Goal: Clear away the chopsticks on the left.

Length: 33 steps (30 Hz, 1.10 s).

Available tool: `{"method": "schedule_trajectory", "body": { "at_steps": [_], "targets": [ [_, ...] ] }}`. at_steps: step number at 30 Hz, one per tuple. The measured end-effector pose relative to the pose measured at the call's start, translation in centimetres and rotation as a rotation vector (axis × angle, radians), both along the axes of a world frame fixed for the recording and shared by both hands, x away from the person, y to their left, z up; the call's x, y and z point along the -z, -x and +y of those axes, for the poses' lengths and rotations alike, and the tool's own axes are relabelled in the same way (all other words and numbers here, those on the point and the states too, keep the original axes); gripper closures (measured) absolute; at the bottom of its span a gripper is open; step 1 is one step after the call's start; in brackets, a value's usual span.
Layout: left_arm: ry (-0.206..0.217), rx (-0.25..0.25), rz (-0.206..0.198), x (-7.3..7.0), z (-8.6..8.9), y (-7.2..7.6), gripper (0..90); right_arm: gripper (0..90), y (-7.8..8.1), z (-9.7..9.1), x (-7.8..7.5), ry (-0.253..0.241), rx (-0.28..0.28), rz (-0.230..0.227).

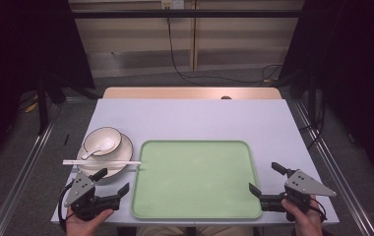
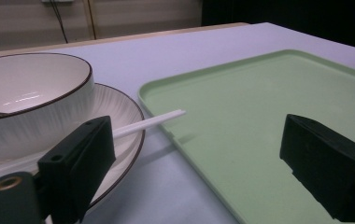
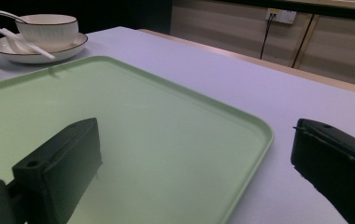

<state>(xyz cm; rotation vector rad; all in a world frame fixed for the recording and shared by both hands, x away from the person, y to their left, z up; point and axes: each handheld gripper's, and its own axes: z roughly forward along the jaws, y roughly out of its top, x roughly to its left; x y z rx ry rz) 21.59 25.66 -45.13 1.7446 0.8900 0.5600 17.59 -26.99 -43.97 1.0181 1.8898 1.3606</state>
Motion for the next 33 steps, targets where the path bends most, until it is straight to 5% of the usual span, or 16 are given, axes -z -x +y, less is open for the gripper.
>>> {"method": "schedule_trajectory", "body": {
  "at_steps": [8, 11, 14, 22, 25, 30, 32, 33],
  "targets": [
    [0.006, 0.002, 0.024, -1.0, 1.0, 0.5, 19.2, 1.6, -0.1, 0.3, -0.1, 0.005, -0.013, -0.003],
    [-0.051, -0.009, 0.006, -1.5, 1.8, 0.4, 19.5, 1.8, 0.0, 0.2, 0.0, -0.007, -0.009, -0.003],
    [-0.039, -0.017, 0.010, -1.5, 2.5, 0.3, 19.6, 1.8, 0.0, 0.1, 0.0, -0.006, -0.019, -0.007],
    [-0.074, -0.024, 0.044, -1.4, 4.6, -1.0, 26.2, 2.1, -0.1, 0.2, 0.0, -0.007, -0.023, -0.004],
    [-0.093, -0.001, 0.088, -1.2, 4.9, -1.8, 30.0, 2.1, -0.1, 0.2, 0.0, -0.010, -0.028, 0.002],
    [-0.127, -0.005, 0.085, -1.0, 5.2, -2.7, 36.3, 2.1, -0.1, 0.3, 0.0, -0.021, -0.042, 0.000],
    [-0.131, 0.032, 0.092, -0.9, 5.4, -3.1, 44.6, 2.1, -0.1, 0.3, 0.0, -0.020, -0.043, 0.000],
    [-0.165, -0.004, 0.093, -0.9, 5.4, -3.5, 39.9, 2.1, -0.2, 0.4, 0.1, -0.020, -0.047, 0.005]
  ]
}}
